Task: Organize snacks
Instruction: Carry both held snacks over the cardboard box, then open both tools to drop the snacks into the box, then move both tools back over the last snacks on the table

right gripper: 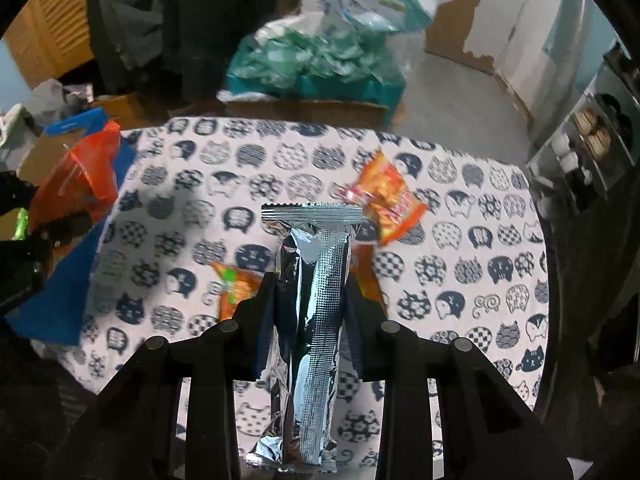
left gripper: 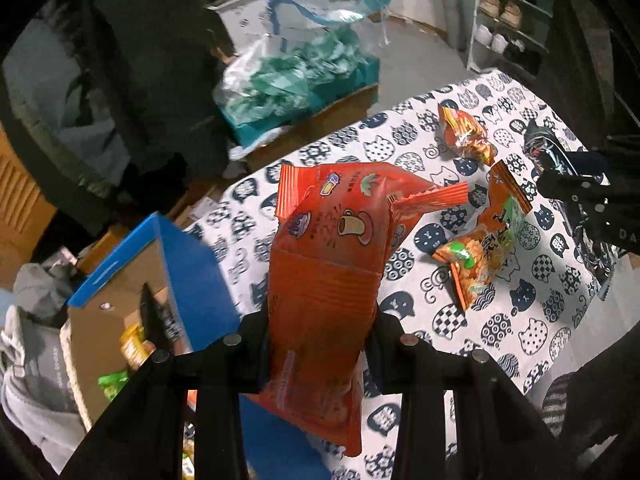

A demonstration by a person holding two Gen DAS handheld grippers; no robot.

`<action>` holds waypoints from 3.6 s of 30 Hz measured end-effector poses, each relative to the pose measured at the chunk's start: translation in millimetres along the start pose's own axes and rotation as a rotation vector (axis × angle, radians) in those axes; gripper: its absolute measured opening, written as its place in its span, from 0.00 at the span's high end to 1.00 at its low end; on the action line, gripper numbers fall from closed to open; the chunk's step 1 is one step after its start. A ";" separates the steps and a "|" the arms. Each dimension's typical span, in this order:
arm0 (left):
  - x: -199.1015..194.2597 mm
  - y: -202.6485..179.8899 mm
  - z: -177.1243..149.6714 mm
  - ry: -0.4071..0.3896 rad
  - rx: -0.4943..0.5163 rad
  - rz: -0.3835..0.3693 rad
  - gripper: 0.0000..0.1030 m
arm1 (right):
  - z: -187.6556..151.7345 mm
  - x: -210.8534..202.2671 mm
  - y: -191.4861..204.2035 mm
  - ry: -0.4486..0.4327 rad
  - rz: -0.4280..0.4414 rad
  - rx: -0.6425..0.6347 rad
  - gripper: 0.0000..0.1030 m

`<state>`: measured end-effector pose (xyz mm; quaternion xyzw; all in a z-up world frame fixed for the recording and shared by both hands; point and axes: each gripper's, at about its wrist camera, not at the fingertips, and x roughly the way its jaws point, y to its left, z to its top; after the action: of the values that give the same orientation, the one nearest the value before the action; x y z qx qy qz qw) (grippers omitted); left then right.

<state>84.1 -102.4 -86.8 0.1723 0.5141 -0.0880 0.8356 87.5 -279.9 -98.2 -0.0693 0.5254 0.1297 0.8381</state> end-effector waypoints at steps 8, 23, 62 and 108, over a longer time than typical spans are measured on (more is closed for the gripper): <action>-28.9 29.1 -21.0 -0.038 -0.056 0.006 0.63 | 16.4 -20.0 39.6 -0.042 0.056 -0.042 0.71; -54.4 90.6 -56.5 -0.089 -0.150 0.058 0.63 | 51.7 -32.2 125.1 -0.078 0.115 -0.145 0.71; -8.1 229.9 -156.5 0.050 -0.454 0.082 0.34 | 106.9 20.8 310.5 0.021 0.278 -0.329 0.71; -22.1 108.7 -55.6 -0.026 -0.222 0.039 0.26 | 59.2 8.7 98.7 0.012 0.073 -0.101 0.31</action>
<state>63.1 18.6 -68.6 0.0877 0.5065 -0.0163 0.8576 113.6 -169.3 -78.1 -0.0932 0.5254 0.1860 0.8250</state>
